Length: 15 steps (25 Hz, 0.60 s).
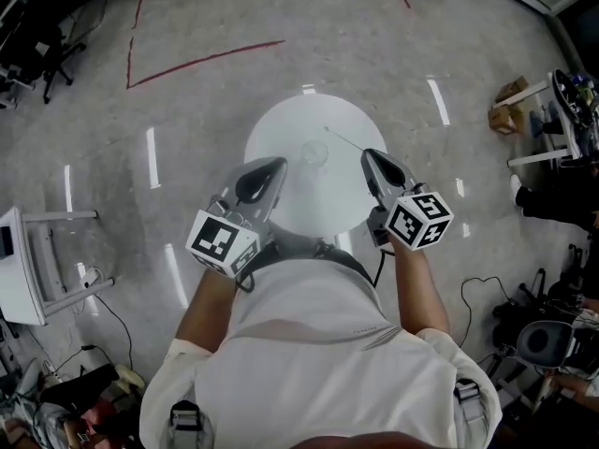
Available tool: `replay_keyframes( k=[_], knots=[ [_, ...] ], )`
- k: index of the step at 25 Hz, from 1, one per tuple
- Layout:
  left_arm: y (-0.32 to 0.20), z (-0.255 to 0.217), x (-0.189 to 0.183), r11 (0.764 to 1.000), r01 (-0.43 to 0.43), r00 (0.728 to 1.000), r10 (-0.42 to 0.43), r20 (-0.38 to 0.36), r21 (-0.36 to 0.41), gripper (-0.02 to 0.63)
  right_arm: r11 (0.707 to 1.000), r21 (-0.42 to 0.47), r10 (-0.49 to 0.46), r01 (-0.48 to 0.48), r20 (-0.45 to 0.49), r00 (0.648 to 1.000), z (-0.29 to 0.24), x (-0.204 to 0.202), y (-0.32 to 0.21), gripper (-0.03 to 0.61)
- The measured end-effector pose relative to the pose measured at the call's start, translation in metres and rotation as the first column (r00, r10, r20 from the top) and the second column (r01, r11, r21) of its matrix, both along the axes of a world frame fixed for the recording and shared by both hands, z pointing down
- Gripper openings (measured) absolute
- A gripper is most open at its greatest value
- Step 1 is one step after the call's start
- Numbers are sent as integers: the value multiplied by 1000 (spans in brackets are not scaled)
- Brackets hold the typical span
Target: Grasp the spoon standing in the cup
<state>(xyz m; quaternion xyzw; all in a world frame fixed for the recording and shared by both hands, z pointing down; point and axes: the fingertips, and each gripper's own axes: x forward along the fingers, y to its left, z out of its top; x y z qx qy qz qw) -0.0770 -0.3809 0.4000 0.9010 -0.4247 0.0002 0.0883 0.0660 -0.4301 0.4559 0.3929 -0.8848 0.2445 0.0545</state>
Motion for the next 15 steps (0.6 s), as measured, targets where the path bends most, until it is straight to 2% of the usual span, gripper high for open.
replay_keyframes(
  k=[4,9,15],
  knots=[
    [3,-19,28,999,-39,999,39,9,34,2,988,155,24,-28,29,999,-56,22,23,11],
    [5,-41,54,994,-72,997,70,25,79,2,952,297,53,-68,60,997,-105,46,41,11],
    [5,-52,63,993,-67,998,64,27,98,2,936,343,68,-75,33,997,-114,62,44,12]
  ],
)
